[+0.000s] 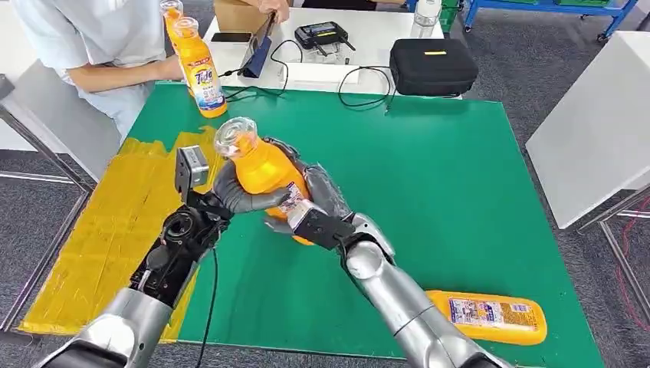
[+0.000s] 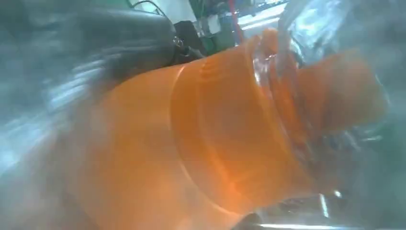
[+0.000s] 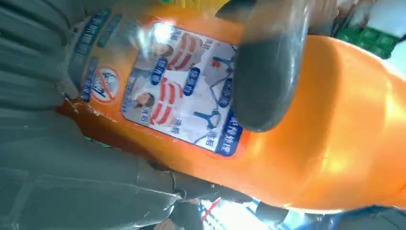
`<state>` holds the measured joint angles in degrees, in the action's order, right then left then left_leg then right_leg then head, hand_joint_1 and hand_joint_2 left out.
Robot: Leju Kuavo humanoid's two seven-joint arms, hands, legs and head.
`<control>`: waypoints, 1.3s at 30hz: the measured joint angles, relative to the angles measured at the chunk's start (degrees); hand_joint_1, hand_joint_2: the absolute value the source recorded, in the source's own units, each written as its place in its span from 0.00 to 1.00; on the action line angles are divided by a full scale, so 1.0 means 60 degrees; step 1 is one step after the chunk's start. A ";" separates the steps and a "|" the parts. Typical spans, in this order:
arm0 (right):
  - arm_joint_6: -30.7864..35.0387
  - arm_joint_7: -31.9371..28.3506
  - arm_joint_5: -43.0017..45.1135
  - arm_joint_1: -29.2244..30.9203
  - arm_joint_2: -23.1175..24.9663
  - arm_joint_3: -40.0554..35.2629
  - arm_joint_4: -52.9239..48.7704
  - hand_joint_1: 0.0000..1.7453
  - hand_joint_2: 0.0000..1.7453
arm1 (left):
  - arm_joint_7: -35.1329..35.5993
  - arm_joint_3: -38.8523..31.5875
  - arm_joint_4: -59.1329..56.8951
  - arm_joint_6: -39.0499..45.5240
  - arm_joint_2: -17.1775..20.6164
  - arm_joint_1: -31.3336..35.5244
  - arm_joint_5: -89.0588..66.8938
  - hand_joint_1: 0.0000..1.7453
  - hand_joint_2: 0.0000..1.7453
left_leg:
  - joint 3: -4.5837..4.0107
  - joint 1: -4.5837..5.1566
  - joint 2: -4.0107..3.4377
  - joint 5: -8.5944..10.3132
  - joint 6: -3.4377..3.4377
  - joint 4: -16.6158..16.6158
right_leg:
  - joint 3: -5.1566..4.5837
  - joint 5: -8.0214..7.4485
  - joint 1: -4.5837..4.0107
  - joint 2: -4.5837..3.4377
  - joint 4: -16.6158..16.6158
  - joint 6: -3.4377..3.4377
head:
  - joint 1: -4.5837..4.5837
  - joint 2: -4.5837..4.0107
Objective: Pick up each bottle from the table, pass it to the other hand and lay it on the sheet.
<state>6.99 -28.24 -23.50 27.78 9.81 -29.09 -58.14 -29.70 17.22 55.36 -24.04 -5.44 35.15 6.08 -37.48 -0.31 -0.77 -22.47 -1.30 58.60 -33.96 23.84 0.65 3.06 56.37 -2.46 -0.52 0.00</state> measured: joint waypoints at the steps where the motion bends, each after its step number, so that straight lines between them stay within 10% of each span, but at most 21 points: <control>1: 0.0007 0.0022 0.0004 -0.0136 -0.0054 0.0004 -0.0267 0.00 1.00 | 0.0007 -0.0047 0.0011 0.0079 -0.0007 0.0003 0.0000 1.00 1.00 | 0.0000 0.0001 0.0000 -0.0001 0.0000 0.0000 | 0.0000 0.0000 0.0000 -0.0002 0.0000 0.0000 | 0.0003 0.0000; 18: 0.0491 -0.0233 0.0386 -0.2057 -0.0735 0.0153 -0.3946 0.00 1.00 | 0.0229 -0.0969 0.0127 0.2714 0.0157 -0.0042 -0.1382 1.00 1.00 | -0.0003 0.0000 0.0003 -0.0002 0.0000 0.0000 | -0.0004 0.0003 0.0000 0.0001 -0.0001 0.0000 | 0.0000 0.0000; 30: 0.0200 -0.0233 0.1425 -0.3245 -0.1395 0.0521 -0.6360 0.00 1.00 | 0.1349 -0.1045 -0.0212 0.9185 0.0765 0.0193 -0.9948 1.00 1.00 | -0.0001 -0.0001 -0.0005 -0.0001 0.0001 -0.0001 | -0.0008 0.0001 -0.0001 -0.0004 -0.0003 0.0002 | 0.0000 0.0000; 39: 0.0149 -0.0219 0.1945 -0.3749 -0.1868 0.1027 -0.7051 0.00 1.00 | 0.2535 -0.0542 -0.1327 0.9864 0.1709 0.0521 -1.4085 1.00 1.00 | 0.0000 -0.0001 -0.0007 -0.0001 0.0001 -0.0001 | -0.0008 0.0002 -0.0001 -0.0007 -0.0002 0.0002 | 0.0000 0.0000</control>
<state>7.89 -29.55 -11.83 5.28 -1.40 -22.93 -100.45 -14.49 13.97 47.40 35.15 4.81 38.28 -78.43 -37.48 -0.32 -0.81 -22.48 -1.29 58.60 -34.01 23.85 0.64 3.02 56.36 -2.45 -0.52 0.00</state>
